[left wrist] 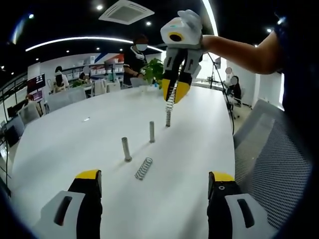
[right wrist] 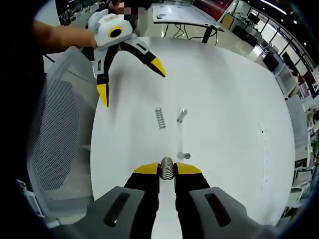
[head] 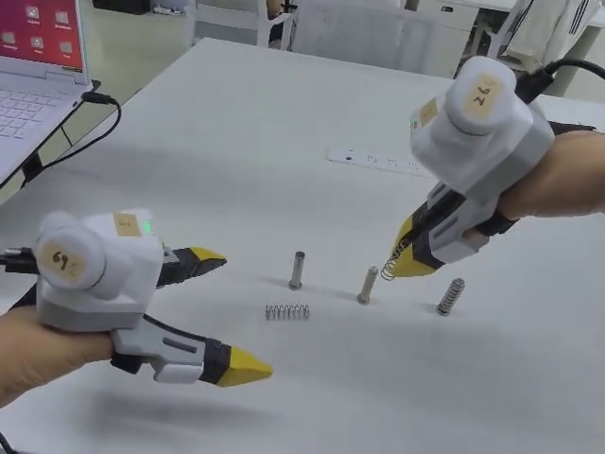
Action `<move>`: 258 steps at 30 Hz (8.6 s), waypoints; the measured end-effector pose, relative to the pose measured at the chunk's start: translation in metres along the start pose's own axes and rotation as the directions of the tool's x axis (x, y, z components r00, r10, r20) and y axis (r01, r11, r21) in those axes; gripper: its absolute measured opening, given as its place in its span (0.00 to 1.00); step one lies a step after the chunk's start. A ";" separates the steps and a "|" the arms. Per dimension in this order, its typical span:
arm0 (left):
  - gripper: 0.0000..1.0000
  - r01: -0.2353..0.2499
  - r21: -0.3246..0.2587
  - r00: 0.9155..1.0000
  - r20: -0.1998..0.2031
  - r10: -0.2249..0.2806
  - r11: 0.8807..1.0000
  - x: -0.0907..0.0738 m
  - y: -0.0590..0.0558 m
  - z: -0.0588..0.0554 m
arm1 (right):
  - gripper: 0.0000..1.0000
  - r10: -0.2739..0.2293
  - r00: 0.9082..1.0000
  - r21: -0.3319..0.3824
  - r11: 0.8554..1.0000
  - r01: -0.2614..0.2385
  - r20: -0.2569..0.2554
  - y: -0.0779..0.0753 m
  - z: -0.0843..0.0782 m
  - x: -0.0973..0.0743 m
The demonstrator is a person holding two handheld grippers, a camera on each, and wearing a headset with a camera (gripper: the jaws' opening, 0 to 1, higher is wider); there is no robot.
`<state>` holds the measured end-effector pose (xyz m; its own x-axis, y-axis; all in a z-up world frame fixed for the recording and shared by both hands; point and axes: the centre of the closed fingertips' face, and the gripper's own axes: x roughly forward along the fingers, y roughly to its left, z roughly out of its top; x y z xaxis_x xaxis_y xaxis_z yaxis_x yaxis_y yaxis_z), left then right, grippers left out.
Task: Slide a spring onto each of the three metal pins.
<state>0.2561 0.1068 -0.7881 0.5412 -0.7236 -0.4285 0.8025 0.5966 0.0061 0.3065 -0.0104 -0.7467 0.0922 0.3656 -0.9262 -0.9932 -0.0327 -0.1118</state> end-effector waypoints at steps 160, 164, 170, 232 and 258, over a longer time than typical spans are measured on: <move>0.77 -0.001 -0.036 0.999 -0.042 -0.001 0.999 -0.010 -0.006 -0.025 | 0.12 0.111 0.989 -0.139 0.983 -0.124 -0.096 0.013 0.039 0.139; 0.76 -0.001 -0.038 0.999 -0.045 0.000 0.999 -0.011 -0.006 -0.026 | 0.11 0.123 0.988 -0.126 0.983 -0.135 -0.095 0.014 0.038 0.138; 0.76 -0.001 -0.039 0.999 -0.046 -0.001 0.999 -0.011 -0.007 -0.026 | 0.12 0.132 0.986 -0.120 0.982 -0.143 -0.099 0.014 0.036 0.138; 0.33 0.081 0.078 0.997 0.001 -0.081 0.994 0.003 -0.022 0.009 | 0.08 0.152 0.984 -0.208 0.963 -0.169 -0.097 0.060 0.053 0.073; 0.04 0.137 0.162 0.990 -0.008 -0.138 0.977 0.008 -0.033 0.016 | 0.08 0.144 0.983 -0.242 0.956 -0.167 -0.110 0.070 0.054 0.060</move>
<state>0.2386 0.0756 -0.7771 0.4236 -0.7960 -0.4323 0.8991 0.4277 0.0935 0.2383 0.0598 -0.7905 -0.0440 0.2522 -0.9667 -0.9474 -0.3175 -0.0397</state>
